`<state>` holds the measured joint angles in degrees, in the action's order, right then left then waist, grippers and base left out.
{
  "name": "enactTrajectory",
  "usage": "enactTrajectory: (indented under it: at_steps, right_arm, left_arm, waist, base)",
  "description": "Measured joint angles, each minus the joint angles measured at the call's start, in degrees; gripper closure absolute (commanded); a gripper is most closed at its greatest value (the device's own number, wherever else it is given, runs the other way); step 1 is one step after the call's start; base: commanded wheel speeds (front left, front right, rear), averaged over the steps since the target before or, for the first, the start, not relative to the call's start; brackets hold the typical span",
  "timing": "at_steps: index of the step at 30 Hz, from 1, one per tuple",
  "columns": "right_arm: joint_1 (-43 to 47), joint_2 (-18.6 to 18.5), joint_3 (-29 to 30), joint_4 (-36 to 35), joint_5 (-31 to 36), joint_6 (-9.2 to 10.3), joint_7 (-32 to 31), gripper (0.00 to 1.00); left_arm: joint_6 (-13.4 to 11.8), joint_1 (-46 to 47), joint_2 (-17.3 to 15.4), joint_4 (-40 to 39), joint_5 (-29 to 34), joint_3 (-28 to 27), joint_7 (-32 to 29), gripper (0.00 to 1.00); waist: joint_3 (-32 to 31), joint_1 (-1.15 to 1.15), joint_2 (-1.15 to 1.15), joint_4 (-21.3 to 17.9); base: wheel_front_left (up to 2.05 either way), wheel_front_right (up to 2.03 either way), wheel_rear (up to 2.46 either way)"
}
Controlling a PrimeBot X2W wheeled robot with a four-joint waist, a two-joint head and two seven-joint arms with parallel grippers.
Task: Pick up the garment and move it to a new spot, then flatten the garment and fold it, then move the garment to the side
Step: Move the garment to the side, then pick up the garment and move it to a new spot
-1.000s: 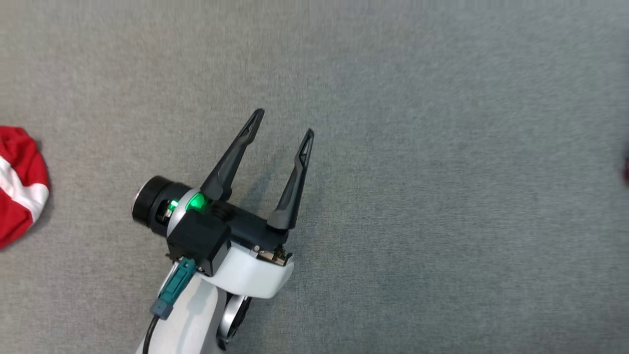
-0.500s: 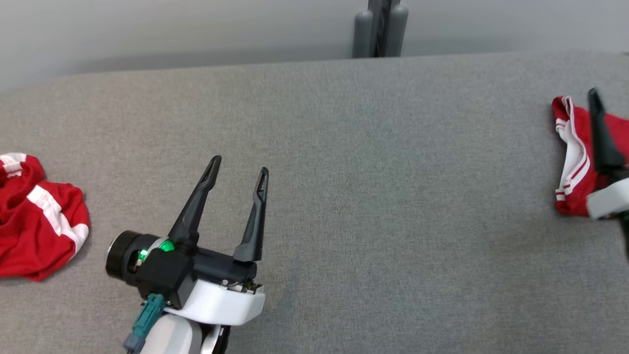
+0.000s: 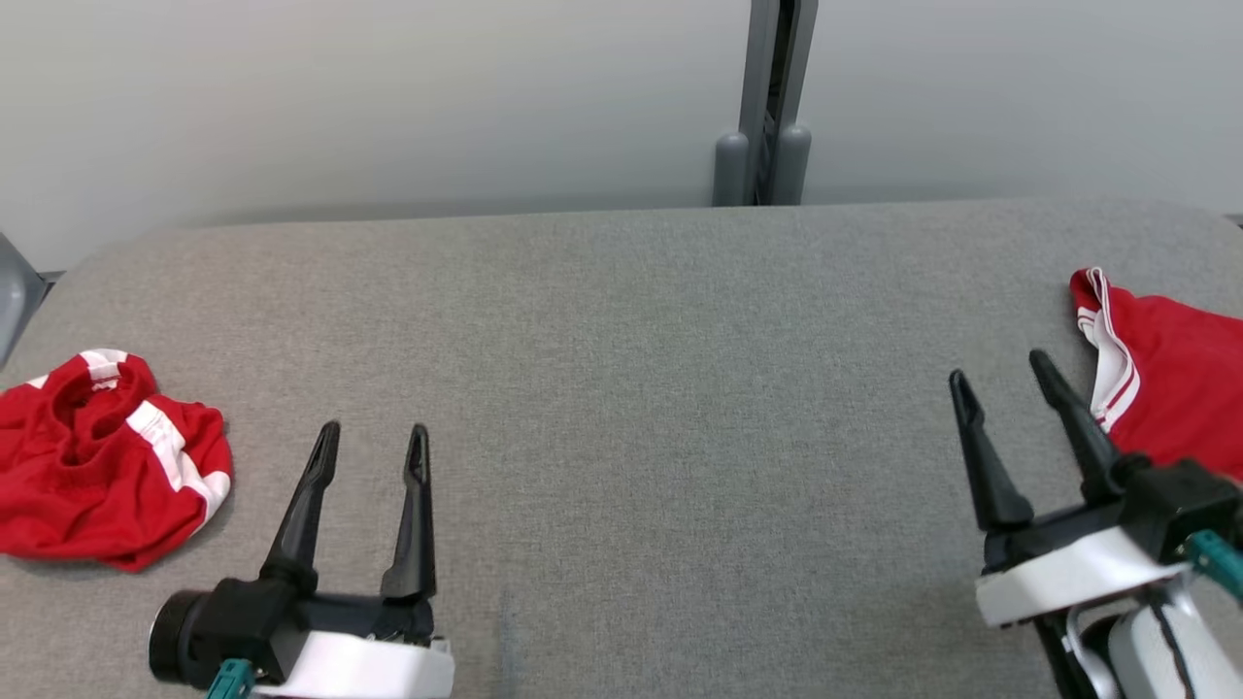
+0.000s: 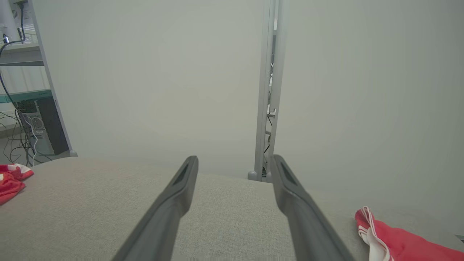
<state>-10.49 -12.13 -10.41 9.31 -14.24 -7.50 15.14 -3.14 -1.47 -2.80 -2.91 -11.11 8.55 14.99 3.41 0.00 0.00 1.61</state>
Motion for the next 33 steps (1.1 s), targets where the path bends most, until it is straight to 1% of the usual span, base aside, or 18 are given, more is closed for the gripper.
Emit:
enactTrajectory:
  at_steps: [5, 11, 14, 22, 26, 33]
  right_arm:
    - [5.09, 4.76, 3.22, -1.26, 3.44, 0.0, 0.0, 0.0]
    - [8.92, 7.99, 6.56, -1.12, 5.76, 0.01, 0.0, 0.0]
    - [9.91, 8.64, 7.58, -0.88, 5.82, 0.01, 0.0, 0.0]
    - [10.05, 9.15, 8.0, -0.74, 5.75, 0.01, 0.0, 0.0]
    - [10.0, 9.26, 8.1, 0.56, 4.24, 0.01, 0.0, 0.0]
    - [9.83, 9.28, 7.81, 1.11, 3.65, 0.01, 0.0, 0.0]
  left_arm:
    - [-0.3, -3.11, -0.02, 2.14, 0.35, -0.76, -0.01, 0.0]
    - [-0.48, -4.91, -0.03, 3.86, 0.18, -1.25, -0.01, 0.0]
    - [-0.74, -5.31, -0.01, 3.94, 0.14, -1.15, -0.01, 0.0]
    - [-0.79, -5.38, -0.01, 4.44, 0.08, -1.13, -0.01, 0.0]
    - [-0.3, -5.35, -0.01, 4.97, 0.54, -0.94, -0.01, 0.0]
    - [-0.1, -5.33, -0.01, 5.24, 0.55, -0.43, -0.01, 0.0]
  waist:
    - [-2.11, 0.0, 0.0, 0.94]
    - [-3.5, 0.0, 0.0, 2.07]
    - [-3.74, 0.0, 0.0, 2.46]
    - [-3.5, 0.0, 0.0, 2.86]
    - [-3.23, 0.0, 0.0, 2.9]
    - [-3.28, 0.0, 0.0, 2.95]
  base:
    - [0.0, 0.0, 0.0]
    - [0.0, 0.0, 0.0]
    - [0.0, 0.0, 0.0]
    - [0.0, 0.0, 0.0]
    - [0.0, 0.0, 0.0]
    - [0.0, 0.0, 0.0]
